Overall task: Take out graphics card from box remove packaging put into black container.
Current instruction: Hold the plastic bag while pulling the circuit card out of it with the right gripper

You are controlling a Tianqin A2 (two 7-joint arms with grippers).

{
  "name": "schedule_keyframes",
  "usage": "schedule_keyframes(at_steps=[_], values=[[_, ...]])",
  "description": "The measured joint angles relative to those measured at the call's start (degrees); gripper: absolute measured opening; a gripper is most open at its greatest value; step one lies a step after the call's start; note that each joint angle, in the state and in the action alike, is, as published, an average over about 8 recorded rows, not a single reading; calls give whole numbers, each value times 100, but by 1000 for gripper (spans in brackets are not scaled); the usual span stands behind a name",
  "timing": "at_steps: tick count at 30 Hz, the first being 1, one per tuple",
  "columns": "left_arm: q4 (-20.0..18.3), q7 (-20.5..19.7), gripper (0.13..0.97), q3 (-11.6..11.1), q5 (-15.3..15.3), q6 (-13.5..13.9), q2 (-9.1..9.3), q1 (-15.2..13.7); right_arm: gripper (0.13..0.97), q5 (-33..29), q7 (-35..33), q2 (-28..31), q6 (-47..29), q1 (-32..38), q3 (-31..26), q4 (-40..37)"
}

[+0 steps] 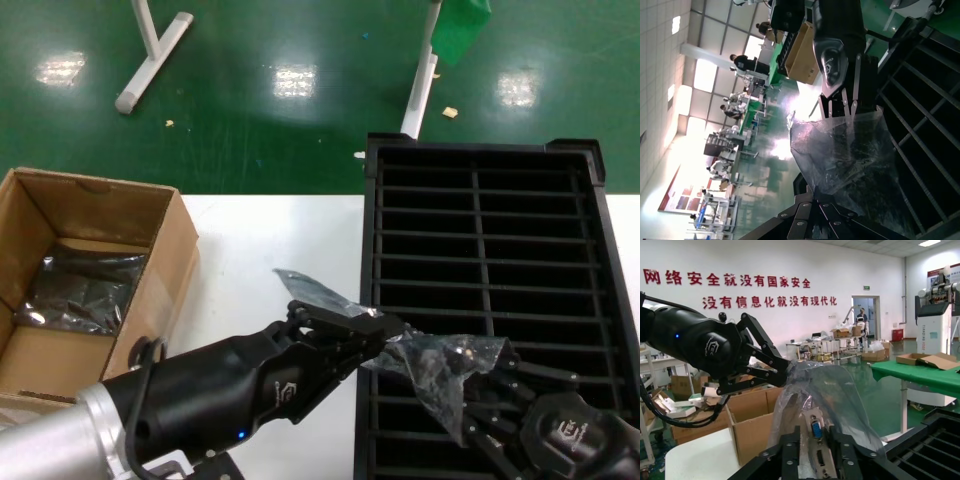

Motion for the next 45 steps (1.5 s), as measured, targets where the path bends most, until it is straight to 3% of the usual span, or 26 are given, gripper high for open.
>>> schedule_keyframes(at_steps=[7, 20, 35, 45], values=[[0, -115, 142, 145, 124, -28, 39, -133, 234, -9, 9, -3, -23, 34, -29, -42], [0, -434, 142, 292, 419, -155, -32, -189, 201, -16, 49, 27, -74, 138, -72, -164], [0, -1094, 142, 302, 982, -313, -352, -163, 200, 26, 99, 70, -130, 206, -39, -226], [0, -1490, 142, 110, 1249, -431, -663, -37, 200, 94, 155, 158, -178, 151, 73, -116]])
